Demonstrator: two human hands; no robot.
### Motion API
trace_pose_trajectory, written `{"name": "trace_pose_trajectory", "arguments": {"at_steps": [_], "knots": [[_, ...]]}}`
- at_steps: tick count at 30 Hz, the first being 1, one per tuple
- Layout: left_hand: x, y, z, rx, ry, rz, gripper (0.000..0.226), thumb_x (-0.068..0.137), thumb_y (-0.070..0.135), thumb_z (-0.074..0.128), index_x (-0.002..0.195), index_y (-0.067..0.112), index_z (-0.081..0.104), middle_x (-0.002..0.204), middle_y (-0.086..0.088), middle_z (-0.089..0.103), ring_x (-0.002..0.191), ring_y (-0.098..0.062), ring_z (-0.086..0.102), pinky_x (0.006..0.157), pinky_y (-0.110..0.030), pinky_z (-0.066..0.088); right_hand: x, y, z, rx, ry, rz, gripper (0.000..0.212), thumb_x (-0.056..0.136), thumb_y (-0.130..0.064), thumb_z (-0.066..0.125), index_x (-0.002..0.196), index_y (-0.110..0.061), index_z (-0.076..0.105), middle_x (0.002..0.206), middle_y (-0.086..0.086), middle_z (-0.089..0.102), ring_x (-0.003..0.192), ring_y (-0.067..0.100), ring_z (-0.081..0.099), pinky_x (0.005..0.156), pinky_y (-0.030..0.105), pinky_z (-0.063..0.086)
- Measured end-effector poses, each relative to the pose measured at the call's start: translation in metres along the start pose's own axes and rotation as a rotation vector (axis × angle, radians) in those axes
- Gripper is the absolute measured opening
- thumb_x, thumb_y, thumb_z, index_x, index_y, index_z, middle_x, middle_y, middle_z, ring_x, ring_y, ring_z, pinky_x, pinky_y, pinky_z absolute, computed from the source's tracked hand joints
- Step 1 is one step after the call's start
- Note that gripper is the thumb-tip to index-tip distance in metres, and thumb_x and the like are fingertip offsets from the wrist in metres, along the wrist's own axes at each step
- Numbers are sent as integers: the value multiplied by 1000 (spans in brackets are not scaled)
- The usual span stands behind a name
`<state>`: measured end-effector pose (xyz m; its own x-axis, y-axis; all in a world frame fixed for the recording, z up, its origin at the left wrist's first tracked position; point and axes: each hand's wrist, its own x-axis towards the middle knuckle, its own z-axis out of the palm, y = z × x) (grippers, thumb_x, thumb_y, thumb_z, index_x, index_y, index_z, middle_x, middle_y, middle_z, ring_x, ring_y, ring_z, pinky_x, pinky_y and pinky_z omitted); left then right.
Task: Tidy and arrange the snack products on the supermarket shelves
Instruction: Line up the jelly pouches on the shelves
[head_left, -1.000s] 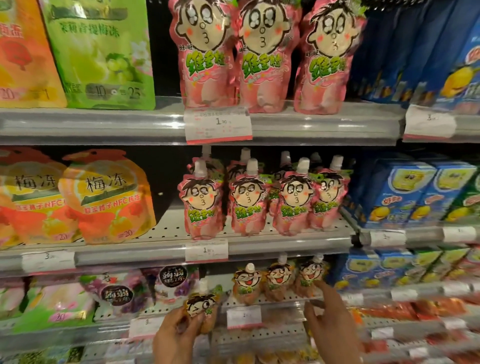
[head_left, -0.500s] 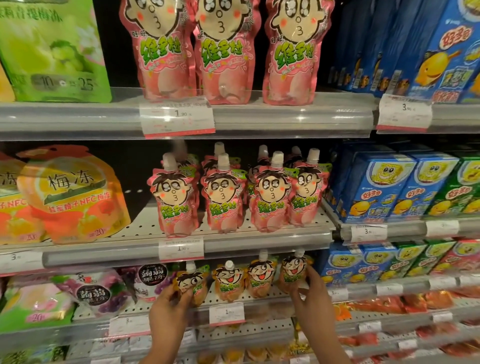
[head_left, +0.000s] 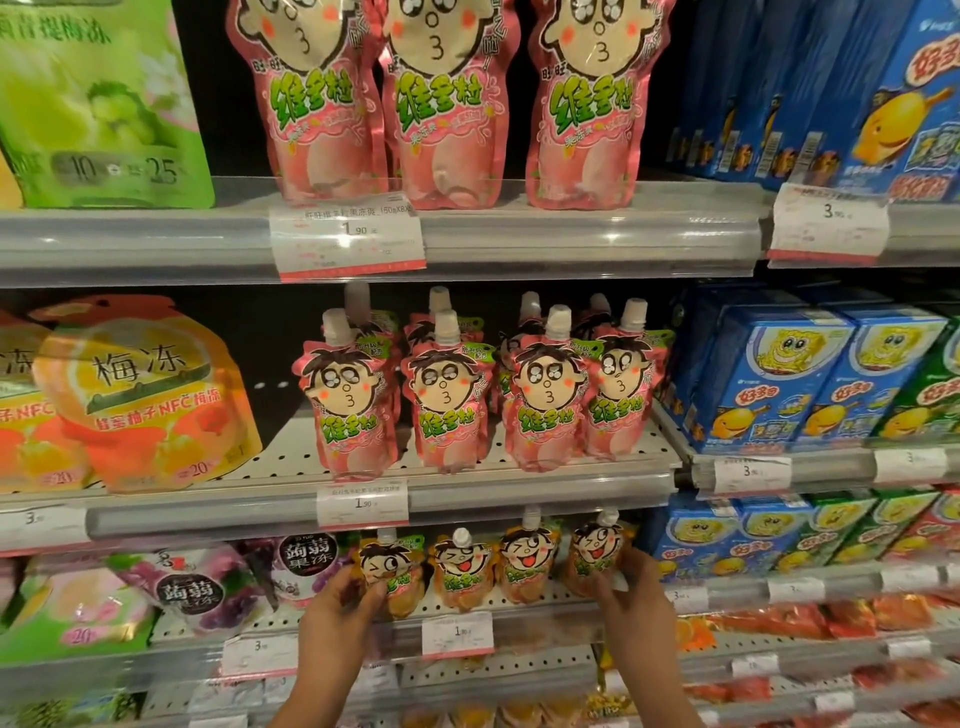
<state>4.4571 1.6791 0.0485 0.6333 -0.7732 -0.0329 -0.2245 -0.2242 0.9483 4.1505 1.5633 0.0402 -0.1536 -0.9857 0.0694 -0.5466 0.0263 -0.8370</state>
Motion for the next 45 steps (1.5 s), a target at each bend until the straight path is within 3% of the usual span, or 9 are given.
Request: {"name": "trace_pose_trajectory", "arguments": {"at_steps": [4,12,23,26,29,32,37,41,45], "knots": [[-3,5,2,3,19,33,20,89,14,75,83,33,72,78,13,76,82,-12,71,75,-35,55,3,-3,4,-24,-10,2,45,89,-27,77,126,-16,55,116,1,69,105,29,68,76,33,45],[-12,18,5,-6,11,61,23,89,3,72,86,26,68,69,34,68,72,17,64,59,-2,44,2,-11,6,40,-51,-47,37,85,-22,79,108,-28,52,93,-14,63,83,13,62,62,20,39],[-7,5,7,-2,13,43,17,88,13,76,98,25,71,84,13,77,91,-13,70,84,-34,53,3,-7,-1,3,-121,-70,40,86,-29,79,120,-27,59,109,-8,71,85,6,67,72,31,50],[-9,0,3,18,52,45,40,84,12,80,120,21,65,108,2,73,99,-18,67,94,-40,51,-5,-9,-6,14,-76,-47,55,85,-32,80,135,-21,57,124,-3,66,89,13,64,70,27,46],[-16,-2,-9,27,99,80,46,81,12,83,117,34,64,109,4,74,98,-17,69,95,-45,55,-16,-12,-14,-35,-17,-13,59,87,-25,78,141,-18,55,134,3,61,76,8,64,67,27,48],[-27,2,-24,23,205,145,49,78,8,84,94,52,66,97,6,75,85,-9,71,76,-31,61,-29,-23,-30,-51,116,-106,42,81,-10,80,120,-22,69,115,4,71,68,5,66,64,25,53],[-46,67,-51,96,305,506,39,80,3,78,91,39,68,91,12,69,79,-5,65,66,-18,53,-43,-88,-73,19,254,-459,29,82,-1,76,99,-24,71,87,-15,68,71,2,67,62,20,55],[-47,141,-71,64,348,690,17,87,25,69,103,27,66,100,15,62,83,-5,64,68,-19,51,-36,-153,-96,88,284,-568,12,89,-17,73,101,-19,71,85,-14,68,82,-1,66,63,15,53],[-24,180,-81,89,342,588,41,88,32,73,126,31,55,118,12,60,102,-6,61,78,-36,55,-23,-197,-93,63,244,-537,22,90,-45,70,103,-27,69,87,-15,67,77,0,63,65,22,51]]}}
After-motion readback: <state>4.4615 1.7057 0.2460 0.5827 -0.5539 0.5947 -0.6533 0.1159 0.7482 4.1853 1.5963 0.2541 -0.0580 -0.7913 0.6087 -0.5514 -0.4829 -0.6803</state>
